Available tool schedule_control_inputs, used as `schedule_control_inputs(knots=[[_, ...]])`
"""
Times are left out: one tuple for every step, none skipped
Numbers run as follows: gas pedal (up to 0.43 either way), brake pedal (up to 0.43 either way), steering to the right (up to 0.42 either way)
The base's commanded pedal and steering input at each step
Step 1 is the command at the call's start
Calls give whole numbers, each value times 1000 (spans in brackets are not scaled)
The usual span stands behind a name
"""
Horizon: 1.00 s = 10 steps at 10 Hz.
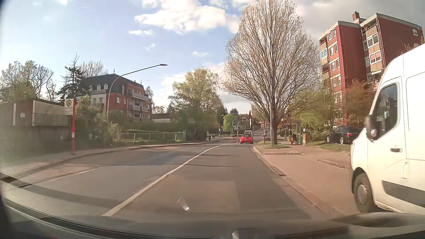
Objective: Follow the waypoints while adhering to traffic rules and regulations
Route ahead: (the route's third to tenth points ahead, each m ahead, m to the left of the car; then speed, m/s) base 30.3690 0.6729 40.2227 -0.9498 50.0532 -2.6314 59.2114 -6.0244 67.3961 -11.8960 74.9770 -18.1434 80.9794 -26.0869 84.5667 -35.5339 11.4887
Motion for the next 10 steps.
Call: schedule_control_inputs(knots=[[67, 0, 4], [79, 0, 6], [79, 0, 10], [87, 0, 11], [87, 0, 11], [87, 0, 12], [87, 6, 12], [87, 0, 14], [87, 6, 15], [87, 0, 15]])
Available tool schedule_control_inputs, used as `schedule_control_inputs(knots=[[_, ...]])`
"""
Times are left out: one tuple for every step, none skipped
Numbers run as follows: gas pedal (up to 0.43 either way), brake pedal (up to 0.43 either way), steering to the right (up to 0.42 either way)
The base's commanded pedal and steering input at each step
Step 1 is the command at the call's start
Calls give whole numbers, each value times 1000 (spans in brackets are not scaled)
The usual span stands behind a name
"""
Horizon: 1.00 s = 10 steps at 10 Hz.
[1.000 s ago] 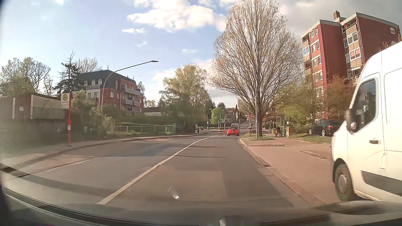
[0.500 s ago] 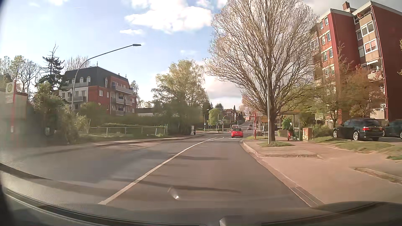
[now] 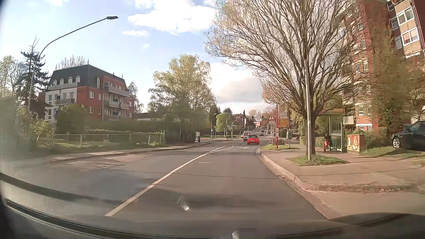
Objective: Follow the waypoints while adhering to traffic rules and regulations
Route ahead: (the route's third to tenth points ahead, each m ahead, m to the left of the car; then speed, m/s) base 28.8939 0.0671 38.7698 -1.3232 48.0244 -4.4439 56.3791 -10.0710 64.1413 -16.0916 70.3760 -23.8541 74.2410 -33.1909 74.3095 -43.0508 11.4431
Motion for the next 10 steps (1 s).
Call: schedule_control_inputs(knots=[[87, 0, 15], [87, 0, 15], [87, 0, 15], [87, 0, 15], [87, 0, 15], [87, 0, 15], [87, 0, 18], [87, 0, 20], [87, 0, 21], [98, 0, 24]])
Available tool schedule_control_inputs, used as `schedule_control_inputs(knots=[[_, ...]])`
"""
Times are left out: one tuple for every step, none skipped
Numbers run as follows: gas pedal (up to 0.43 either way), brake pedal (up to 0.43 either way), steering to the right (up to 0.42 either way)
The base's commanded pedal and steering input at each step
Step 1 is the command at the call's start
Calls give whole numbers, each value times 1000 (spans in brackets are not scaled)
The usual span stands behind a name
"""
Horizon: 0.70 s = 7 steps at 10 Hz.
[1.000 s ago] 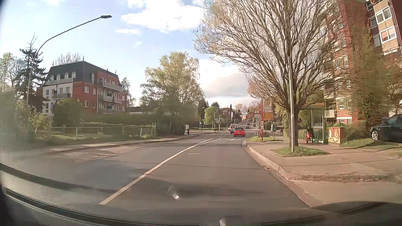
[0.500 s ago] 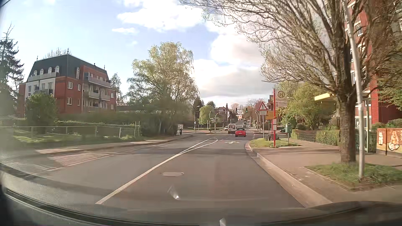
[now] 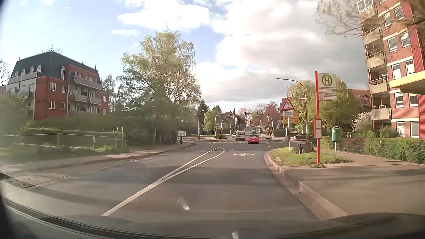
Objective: Follow the waypoints while adhering to traffic rules and regulations
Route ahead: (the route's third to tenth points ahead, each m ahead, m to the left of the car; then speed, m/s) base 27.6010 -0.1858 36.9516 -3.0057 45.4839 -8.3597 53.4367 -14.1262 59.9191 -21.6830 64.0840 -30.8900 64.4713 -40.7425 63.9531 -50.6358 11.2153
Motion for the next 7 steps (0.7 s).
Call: schedule_control_inputs(knots=[[98, 0, 31], [98, 0, 38], [98, 0, 40], [98, 0, 40], [98, 0, 38], [98, 0, 33], [98, 0, 33]])
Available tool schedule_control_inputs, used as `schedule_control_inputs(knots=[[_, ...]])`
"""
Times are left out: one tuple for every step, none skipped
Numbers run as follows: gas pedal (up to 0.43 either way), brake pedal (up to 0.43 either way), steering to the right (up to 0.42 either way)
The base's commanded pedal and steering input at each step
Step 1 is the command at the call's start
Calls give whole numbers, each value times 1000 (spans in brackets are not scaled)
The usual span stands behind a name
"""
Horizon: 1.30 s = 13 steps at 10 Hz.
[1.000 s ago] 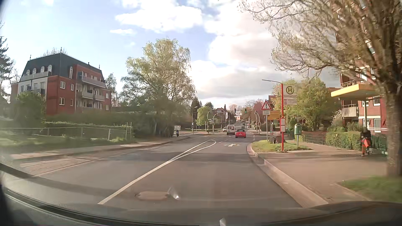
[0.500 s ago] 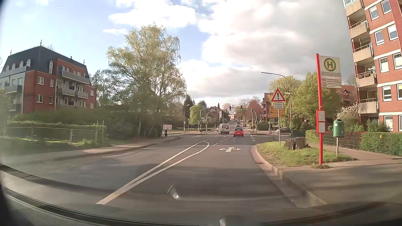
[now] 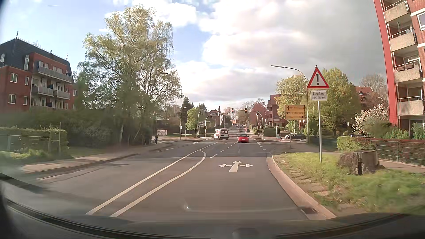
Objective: Follow the waypoints while adhering to traffic rules and regulations
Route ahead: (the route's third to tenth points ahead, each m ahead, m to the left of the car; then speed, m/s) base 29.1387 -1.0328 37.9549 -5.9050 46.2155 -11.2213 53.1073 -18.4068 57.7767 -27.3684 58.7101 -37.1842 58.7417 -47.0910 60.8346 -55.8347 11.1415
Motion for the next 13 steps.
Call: schedule_control_inputs(knots=[[98, 0, 33], [98, 0, 33], [98, 0, 34], [98, 6, 37], [87, 0, 40], [87, 0, 40], [87, 0, 40], [79, 0, 40], [79, 0, 36], [79, 0, 34], [79, 0, 34], [47, 0, 34], [47, 0, 32]])
